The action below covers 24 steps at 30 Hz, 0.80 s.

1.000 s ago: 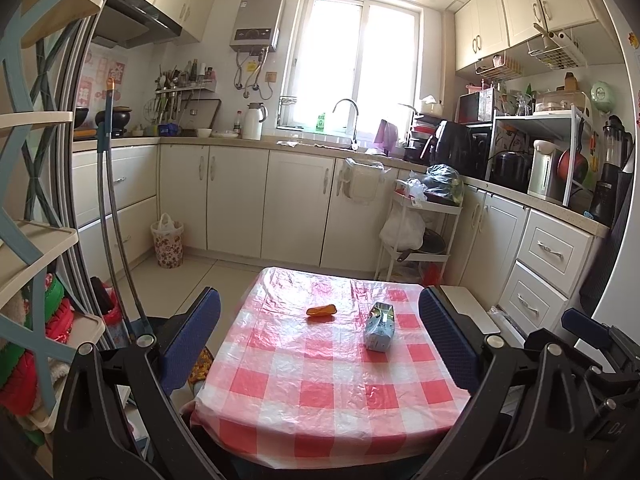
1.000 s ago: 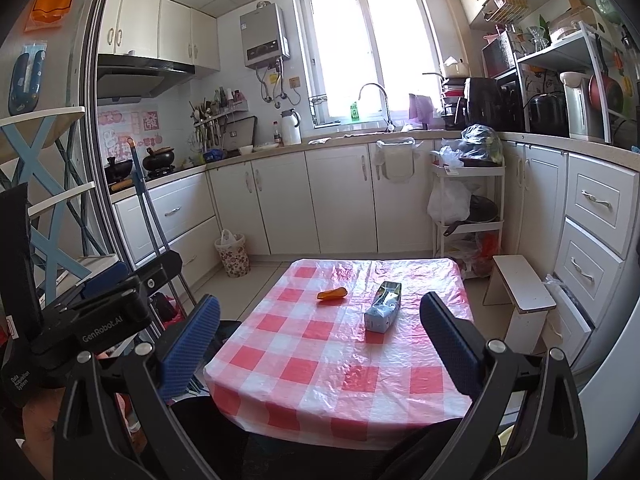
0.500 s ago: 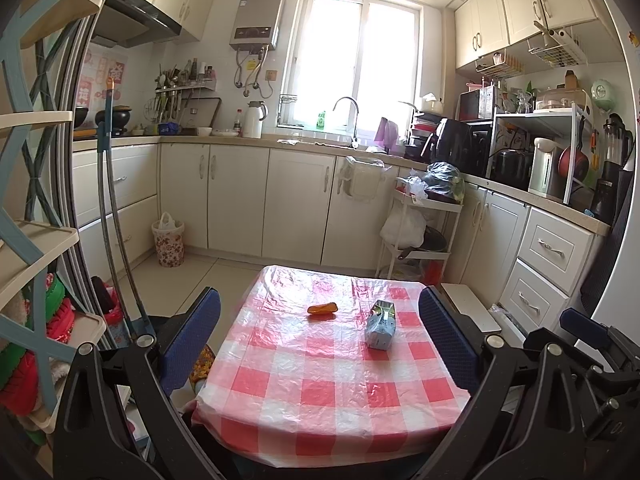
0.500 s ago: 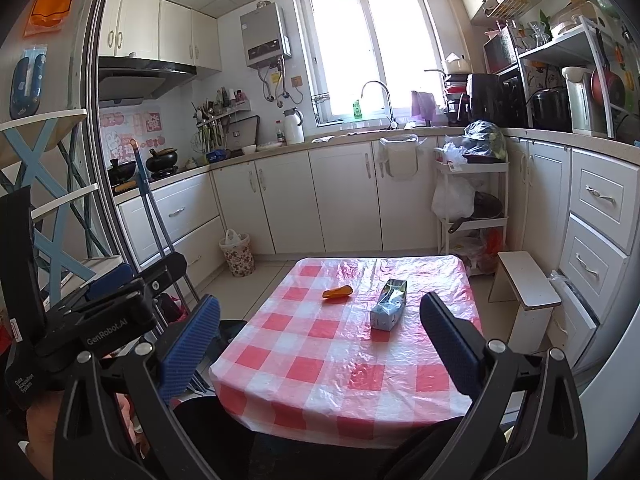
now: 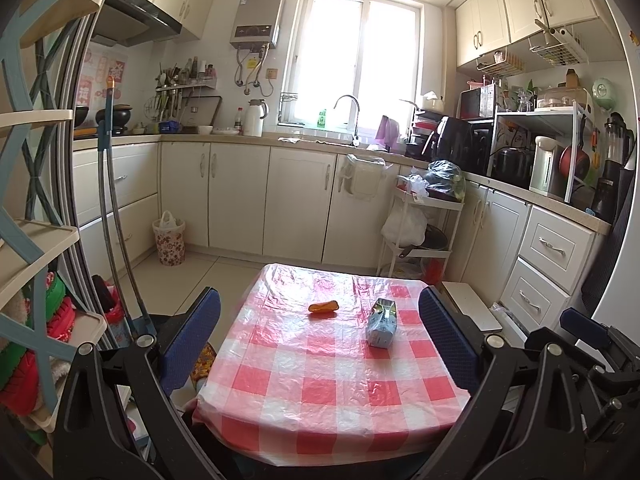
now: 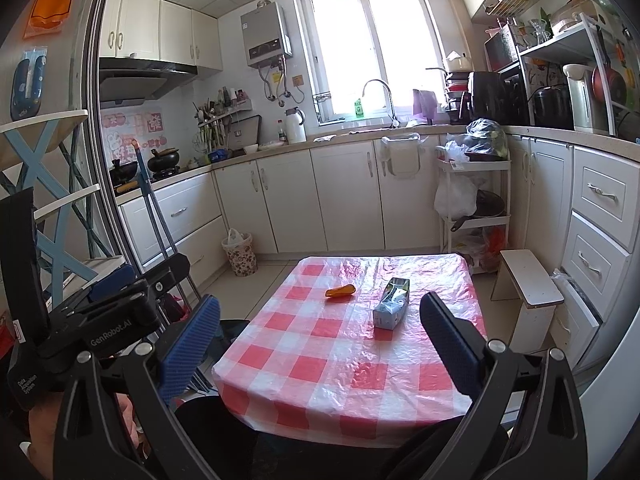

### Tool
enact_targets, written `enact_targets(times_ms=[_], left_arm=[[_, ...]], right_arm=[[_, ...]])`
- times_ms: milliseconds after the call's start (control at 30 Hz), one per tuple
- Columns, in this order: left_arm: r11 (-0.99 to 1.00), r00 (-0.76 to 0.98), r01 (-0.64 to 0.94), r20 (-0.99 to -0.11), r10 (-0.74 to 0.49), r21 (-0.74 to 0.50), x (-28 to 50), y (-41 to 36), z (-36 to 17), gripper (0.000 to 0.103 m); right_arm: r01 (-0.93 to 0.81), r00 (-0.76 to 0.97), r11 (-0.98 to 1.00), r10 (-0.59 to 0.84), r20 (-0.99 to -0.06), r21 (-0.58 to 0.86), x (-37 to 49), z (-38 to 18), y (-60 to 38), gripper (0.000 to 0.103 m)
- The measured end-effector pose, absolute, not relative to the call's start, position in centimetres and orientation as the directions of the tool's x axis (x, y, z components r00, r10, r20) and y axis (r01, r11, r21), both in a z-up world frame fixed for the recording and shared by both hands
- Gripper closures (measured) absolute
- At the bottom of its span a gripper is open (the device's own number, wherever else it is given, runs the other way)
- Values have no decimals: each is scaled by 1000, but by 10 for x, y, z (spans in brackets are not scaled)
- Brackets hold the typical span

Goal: Collect trash

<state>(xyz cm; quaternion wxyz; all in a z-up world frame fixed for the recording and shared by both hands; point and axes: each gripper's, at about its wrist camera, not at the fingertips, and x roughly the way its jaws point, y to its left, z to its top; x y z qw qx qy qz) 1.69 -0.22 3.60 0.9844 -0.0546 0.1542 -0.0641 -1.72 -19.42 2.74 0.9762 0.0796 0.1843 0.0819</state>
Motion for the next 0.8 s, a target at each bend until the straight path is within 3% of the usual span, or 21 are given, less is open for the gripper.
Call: enact_targets(times_ms=[800], left_arm=[[986,941,115,-305,-148,-122,12,3,29,7]], right_arm=[[-157,918,969,214,-333,191,-19,31,-187,7]])
